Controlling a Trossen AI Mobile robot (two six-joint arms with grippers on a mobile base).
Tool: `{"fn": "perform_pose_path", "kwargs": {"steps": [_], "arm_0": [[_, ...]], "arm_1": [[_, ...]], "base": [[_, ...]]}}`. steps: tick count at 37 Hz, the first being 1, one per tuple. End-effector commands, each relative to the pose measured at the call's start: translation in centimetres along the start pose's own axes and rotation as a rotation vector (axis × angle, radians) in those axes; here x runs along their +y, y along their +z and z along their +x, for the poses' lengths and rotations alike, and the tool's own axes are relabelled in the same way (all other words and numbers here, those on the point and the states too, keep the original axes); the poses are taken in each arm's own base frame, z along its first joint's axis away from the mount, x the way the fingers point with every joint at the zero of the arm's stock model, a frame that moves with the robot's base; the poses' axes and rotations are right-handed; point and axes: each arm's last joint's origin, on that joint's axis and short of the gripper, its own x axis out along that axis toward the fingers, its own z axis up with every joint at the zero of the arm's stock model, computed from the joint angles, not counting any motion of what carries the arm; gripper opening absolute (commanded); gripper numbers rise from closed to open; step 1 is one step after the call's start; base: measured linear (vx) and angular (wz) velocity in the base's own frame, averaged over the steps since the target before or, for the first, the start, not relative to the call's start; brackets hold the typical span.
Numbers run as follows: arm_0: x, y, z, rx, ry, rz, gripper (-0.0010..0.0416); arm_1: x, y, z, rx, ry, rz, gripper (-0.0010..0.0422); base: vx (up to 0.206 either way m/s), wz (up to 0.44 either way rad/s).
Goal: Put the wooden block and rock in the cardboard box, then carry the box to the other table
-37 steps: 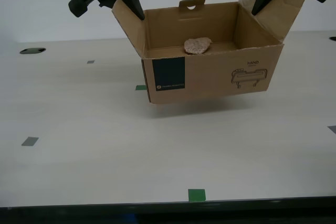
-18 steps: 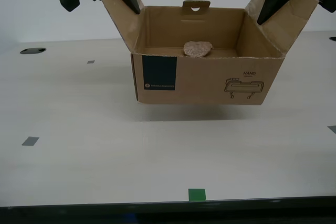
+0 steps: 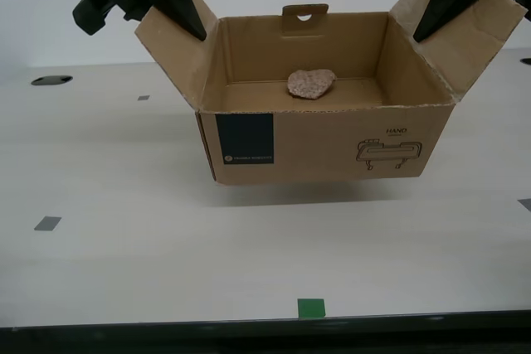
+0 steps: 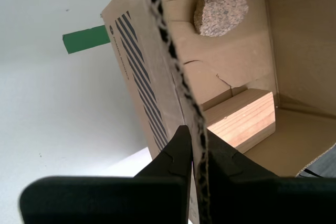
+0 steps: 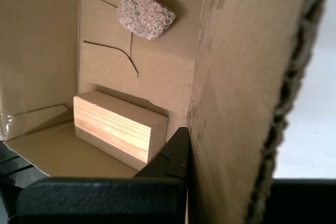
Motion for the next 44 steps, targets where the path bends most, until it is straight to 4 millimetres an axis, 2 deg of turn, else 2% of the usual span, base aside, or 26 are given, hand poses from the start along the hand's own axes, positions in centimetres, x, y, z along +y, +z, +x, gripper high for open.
{"fn": "perform_pose_path", "kwargs": {"steps": [1, 19, 44], "arm_0": [[0.1, -0.1, -0.3, -0.006, 0.0, 0.007, -0.0001], [0.4, -0.3, -0.6, -0.01, 0.004, 0.03, -0.0001], [-0.6, -2.2, 1.0, 0.076, -0.01, 0.033, -0.0001]], "arm_1": [[-0.2, 0.1, -0.4, -0.032, -0.012, 0.018, -0.0001], [-0.1, -0.5, -0.4, -0.004, -0.034, -0.015, -0.0001], [-0.7, -0.7, -0.3, 0.018, -0.071, -0.061, -0.0001]], "base": [[0.0, 0.0], [0.0, 0.0], [0.0, 0.0]]}}
